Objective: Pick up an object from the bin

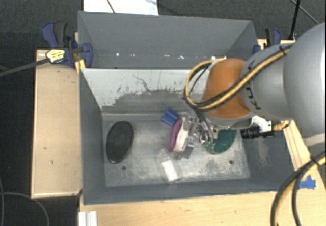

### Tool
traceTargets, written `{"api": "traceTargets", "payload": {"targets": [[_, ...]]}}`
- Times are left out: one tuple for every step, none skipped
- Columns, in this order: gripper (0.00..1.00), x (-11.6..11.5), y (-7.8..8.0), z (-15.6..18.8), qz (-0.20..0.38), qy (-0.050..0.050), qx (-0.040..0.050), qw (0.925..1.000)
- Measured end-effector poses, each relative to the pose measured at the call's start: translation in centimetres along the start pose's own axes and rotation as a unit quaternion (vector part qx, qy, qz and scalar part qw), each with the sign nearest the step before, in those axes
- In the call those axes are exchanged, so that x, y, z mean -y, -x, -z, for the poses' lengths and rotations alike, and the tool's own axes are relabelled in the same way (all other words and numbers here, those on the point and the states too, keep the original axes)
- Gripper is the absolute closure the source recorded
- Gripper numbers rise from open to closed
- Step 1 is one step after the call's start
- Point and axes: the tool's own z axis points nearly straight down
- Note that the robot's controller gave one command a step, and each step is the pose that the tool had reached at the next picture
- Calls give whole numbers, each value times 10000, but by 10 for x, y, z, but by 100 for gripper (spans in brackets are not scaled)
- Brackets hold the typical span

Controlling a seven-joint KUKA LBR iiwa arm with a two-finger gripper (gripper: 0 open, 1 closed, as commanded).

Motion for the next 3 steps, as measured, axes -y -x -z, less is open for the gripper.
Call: {"api": "traceTargets", "payload": {"targets": [[0,-7,-6,0,-285,-9,30,9996],[0,78,40,12,-283,-39,2,9996],[0,114,20,-2,-362,-29,-26,9993]]}}
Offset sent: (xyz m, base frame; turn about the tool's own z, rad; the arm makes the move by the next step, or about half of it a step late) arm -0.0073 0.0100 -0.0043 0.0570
